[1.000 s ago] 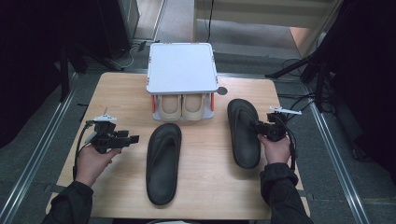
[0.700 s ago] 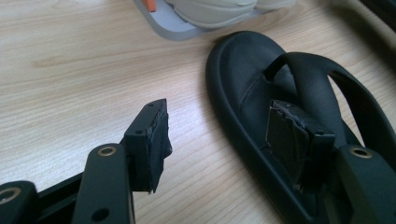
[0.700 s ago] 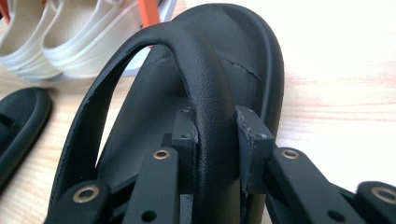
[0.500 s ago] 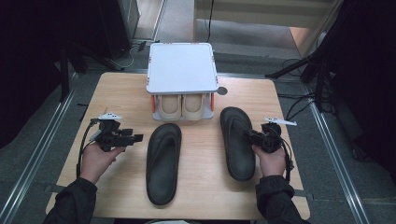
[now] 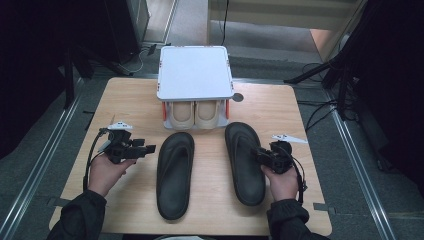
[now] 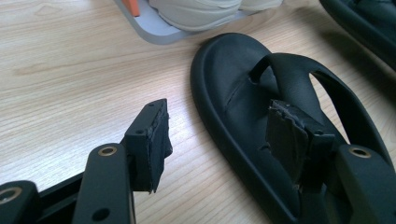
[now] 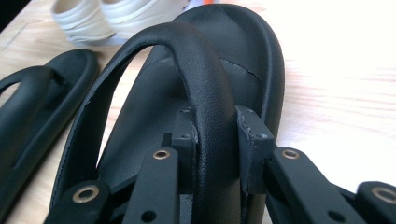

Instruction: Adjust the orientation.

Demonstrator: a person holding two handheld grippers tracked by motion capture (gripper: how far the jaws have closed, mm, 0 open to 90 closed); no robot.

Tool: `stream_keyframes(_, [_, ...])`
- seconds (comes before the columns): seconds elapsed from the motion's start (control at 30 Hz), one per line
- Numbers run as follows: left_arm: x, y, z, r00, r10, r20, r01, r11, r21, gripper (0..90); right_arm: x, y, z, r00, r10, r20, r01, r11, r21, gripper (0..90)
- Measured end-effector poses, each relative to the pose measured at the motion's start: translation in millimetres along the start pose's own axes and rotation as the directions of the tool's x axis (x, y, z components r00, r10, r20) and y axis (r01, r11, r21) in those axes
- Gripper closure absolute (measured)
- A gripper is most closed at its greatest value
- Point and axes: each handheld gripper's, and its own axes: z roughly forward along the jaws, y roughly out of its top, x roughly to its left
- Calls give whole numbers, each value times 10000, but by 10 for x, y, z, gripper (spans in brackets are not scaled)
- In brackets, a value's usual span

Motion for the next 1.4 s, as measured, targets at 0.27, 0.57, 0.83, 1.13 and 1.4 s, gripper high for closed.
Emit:
stream_keyframes(0.27, [-44,-6,30,9998,218,-22,-218,9998,-40,412,137,-82,75,9993,-334,-144,339,9988,365,720])
stream_keyframes(0.57, [-66,-8,65,9993,178,332,-183,9997,144,533,274,-138,190,9972,-634,-398,661,9953,714,720])
stream_keyframes(0.83, [-46,-21,64,9994,174,311,-171,9998,-88,666,384,-154,277,9956,-771,-532,812,9935,802,718])
stream_keyframes(1.13, [-30,-22,40,9983,105,581,-108,9999,54,887,510,-144,431,9932,-937,-692,995,9912,868,718])
stream_keyframes(1.4, [13,-32,91,9975,93,695,-108,9997,200,877,597,-174,492,9905,-1068,-861,1150,9886,970,716])
